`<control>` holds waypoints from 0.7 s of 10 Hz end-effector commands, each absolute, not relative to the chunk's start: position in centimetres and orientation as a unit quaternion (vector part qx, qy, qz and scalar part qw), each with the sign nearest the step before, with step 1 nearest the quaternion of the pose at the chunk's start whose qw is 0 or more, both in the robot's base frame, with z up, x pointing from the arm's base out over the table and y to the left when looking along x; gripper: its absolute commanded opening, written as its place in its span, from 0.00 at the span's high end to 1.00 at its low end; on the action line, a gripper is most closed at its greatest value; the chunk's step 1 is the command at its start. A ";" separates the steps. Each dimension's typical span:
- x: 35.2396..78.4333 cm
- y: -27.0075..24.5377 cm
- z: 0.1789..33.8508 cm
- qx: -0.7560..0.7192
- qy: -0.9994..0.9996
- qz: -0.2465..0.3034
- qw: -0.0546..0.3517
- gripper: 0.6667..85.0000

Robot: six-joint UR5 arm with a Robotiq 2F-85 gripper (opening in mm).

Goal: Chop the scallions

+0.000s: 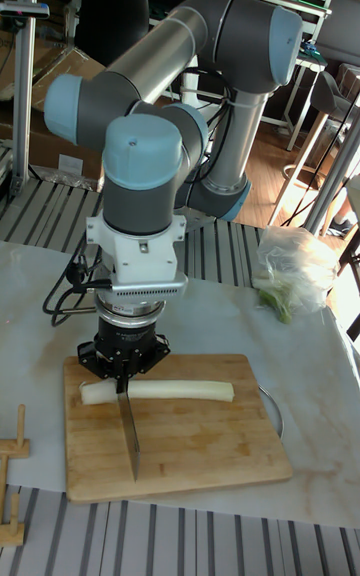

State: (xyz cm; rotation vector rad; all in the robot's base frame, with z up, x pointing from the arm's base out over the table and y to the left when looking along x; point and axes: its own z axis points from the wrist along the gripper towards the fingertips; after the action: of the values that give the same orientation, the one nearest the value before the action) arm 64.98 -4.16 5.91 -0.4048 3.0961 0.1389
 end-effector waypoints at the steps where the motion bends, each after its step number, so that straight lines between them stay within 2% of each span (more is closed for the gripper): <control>1: 66.4 -3.7 4.4 -0.113 0.993 0.007 0.032 0.99; 7: 65.9 -4.2 7.3 -0.132 0.991 -0.002 0.022 0.99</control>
State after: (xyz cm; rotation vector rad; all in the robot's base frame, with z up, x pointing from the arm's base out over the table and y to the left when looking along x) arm 65.94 -3.98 6.02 -0.3962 3.0747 0.0109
